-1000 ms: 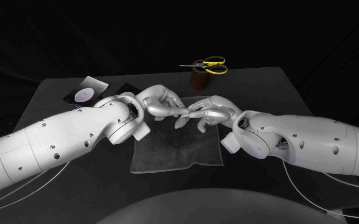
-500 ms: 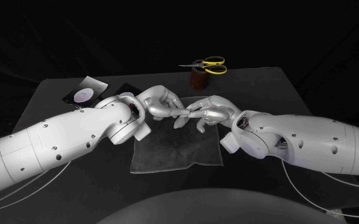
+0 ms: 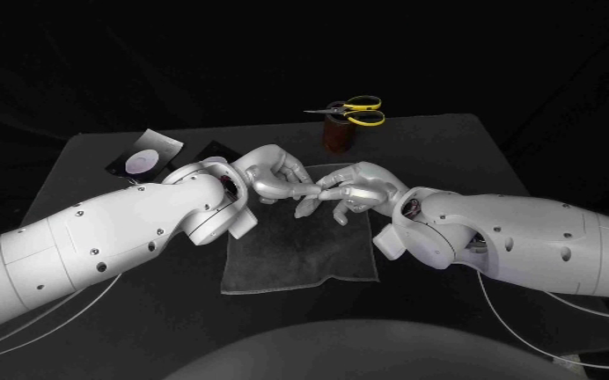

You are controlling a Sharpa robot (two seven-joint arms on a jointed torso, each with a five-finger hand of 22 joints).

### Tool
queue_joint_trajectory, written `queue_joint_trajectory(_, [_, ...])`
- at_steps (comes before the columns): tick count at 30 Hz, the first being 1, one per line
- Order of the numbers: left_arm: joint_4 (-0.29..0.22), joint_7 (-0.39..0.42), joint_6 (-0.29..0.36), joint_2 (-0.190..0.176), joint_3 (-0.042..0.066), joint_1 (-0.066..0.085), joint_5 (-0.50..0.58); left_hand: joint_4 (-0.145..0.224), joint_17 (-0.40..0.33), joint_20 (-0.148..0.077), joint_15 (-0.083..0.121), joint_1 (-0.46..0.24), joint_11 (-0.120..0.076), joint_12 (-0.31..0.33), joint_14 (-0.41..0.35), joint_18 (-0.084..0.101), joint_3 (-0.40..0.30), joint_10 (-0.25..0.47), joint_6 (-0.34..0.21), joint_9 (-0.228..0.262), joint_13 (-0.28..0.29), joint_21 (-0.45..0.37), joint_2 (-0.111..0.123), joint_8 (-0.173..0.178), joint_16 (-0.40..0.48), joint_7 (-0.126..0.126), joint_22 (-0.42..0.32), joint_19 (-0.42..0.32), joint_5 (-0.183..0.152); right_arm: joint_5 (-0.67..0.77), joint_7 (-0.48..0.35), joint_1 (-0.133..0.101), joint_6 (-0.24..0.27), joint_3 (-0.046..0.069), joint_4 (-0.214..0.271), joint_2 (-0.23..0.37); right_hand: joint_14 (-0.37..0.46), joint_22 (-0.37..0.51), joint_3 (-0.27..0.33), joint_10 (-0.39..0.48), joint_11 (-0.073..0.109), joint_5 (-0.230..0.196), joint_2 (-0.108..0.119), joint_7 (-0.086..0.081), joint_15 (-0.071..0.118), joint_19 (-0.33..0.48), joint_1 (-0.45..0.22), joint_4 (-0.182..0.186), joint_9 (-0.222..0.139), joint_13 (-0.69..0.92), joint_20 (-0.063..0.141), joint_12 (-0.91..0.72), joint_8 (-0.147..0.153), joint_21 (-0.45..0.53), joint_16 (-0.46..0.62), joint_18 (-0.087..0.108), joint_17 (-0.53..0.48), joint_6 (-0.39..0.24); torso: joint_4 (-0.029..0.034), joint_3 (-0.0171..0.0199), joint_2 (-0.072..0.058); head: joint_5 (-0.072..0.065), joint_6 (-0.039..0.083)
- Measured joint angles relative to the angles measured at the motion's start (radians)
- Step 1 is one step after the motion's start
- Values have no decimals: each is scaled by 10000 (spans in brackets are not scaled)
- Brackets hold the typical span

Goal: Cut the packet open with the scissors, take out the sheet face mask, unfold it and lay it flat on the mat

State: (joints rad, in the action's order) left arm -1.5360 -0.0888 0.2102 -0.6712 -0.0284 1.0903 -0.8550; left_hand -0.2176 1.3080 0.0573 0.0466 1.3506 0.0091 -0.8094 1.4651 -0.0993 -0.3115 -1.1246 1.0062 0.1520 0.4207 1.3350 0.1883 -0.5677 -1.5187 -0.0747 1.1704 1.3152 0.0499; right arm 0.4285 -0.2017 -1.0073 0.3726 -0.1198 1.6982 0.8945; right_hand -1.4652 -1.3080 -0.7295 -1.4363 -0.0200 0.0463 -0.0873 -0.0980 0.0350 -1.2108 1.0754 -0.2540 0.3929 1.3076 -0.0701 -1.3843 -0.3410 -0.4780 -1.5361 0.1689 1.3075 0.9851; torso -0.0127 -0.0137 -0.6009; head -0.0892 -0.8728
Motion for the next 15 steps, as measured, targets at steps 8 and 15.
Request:
queue_joint_trajectory(8, [-37, 23, -6, -2, 19, 19, 36, 607, 0, -92, 36, 1038, -70, 179, 35, 3, -1423, 195, -48, 32, 26, 46, -502, -37, 0, -8, 1, -21, -62, 2, 89, 15, 36, -20, -51, 19, 1, 0, -27, -11, 11, -1, 0, 14, -1, 0, 0, -28, -1, 5, 0, 0, 0, -39, 20, -2, 8, 17, 0, 6, -1, -10, 0])
queue_joint_trajectory(15, [-42, 63, -36, -9, 13, 16, 143, 863, 0, 34, 35, 859, 23, 360, 35, 5, -2476, 204, -438, 51, 26, 39, -543, -357, 88, -109, -156, -147, -31, 2, 123, 11, 52, -12, -75, 17, 3, 3, -28, -39, 39, -3, 0, 17, -3, 0, 0, -28, -1, 4, 0, 1, 0, -39, 35, -4, 7, 26, -2, 4, -1, -22, 0])
